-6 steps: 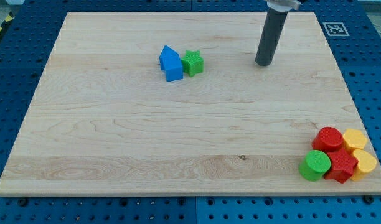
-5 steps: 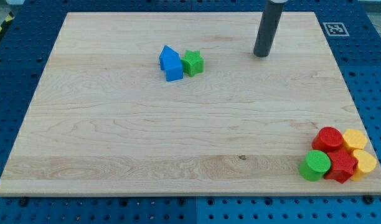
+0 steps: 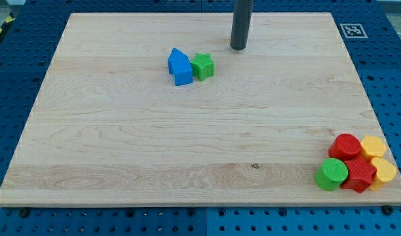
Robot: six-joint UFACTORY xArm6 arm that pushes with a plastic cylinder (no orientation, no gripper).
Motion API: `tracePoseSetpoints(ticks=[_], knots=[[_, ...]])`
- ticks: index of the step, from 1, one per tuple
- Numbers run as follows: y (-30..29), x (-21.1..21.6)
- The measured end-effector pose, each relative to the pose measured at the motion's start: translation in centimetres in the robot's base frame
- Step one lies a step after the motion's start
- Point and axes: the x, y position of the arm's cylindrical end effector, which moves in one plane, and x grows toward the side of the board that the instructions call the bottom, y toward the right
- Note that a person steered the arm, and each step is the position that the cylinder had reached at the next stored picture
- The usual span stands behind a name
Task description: Place your arm to the top of the green star
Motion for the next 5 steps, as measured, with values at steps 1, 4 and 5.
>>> tracePoseSetpoints(ticks=[1,4,5], knots=[[-0.1,0.0],[-2.7,0.0],[-4.4,0.0]])
